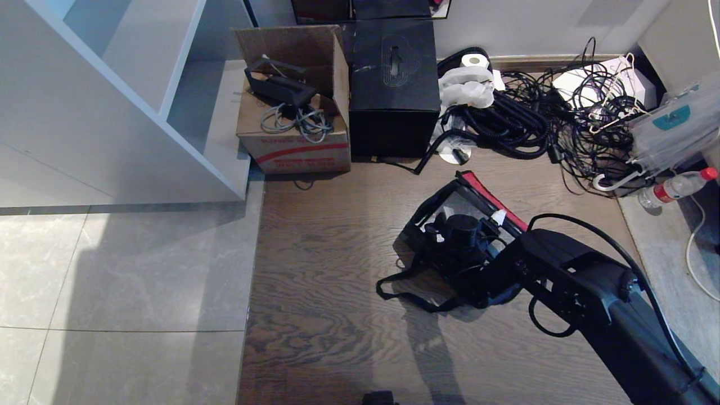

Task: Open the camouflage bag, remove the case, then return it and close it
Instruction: Lift the black box

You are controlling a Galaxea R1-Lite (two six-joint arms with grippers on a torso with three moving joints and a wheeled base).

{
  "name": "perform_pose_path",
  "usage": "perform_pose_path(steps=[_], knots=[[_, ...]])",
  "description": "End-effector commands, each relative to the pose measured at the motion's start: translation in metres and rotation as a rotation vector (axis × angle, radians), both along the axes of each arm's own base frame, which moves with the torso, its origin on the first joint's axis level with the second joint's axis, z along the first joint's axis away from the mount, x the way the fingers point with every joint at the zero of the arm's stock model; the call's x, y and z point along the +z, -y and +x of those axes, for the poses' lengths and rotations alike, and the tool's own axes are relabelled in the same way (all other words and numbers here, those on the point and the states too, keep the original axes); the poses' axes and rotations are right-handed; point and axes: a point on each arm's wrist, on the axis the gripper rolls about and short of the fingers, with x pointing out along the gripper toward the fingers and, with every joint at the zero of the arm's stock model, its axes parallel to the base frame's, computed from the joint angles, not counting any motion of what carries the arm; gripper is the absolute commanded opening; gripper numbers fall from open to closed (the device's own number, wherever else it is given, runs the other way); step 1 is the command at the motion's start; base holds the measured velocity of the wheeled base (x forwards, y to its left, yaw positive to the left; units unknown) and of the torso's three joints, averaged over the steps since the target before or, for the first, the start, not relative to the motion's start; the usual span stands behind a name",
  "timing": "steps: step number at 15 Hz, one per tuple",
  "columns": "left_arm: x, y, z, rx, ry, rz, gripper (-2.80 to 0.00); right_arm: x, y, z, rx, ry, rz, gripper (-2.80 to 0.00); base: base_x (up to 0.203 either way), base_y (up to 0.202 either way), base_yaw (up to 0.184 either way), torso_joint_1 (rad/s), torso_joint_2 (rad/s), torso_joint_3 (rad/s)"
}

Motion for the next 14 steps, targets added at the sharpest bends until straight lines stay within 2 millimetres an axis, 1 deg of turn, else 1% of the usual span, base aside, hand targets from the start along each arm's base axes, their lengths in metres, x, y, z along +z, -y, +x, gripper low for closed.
perform_pose_path(steps=[1, 2, 5, 11, 14], knots=[[0.0, 0.0, 0.0, 0.001, 0.0, 0.0, -2.8, -0.0004, 0.0033, 0.0026, -0.012, 0.006, 0.001, 0.0, 0.0, 0.0, 0.0, 0.0, 0.0, 0.0], [0.0, 0.0, 0.0, 0.001, 0.0, 0.0, -2.8, -0.0025, 0.0069, 0.0035, -0.018, -0.004, -0.003, -2.8, 0.0, 0.0, 0.0, 0.0, 0.0, 0.0], [0.0, 0.0, 0.0, 0.001, 0.0, 0.0, -2.8, -0.0069, 0.009, 0.0039, -0.023, -0.001, 0.0, -2.8, 0.0, 0.0, 0.0, 0.0, 0.0, 0.0], [0.0, 0.0, 0.0, 0.001, 0.0, 0.0, -2.8, -0.0068, 0.0074, 0.0026, -0.017, 0.016, 0.018, -2.8, 0.0, 0.0, 0.0, 0.0, 0.0, 0.0], [0.0, 0.0, 0.0, 0.001, 0.0, 0.0, -2.8, -0.005, 0.0044, -0.0018, -0.013, 0.047, 0.052, -2.8, 0.0, 0.0, 0.0, 0.0, 0.0, 0.0]])
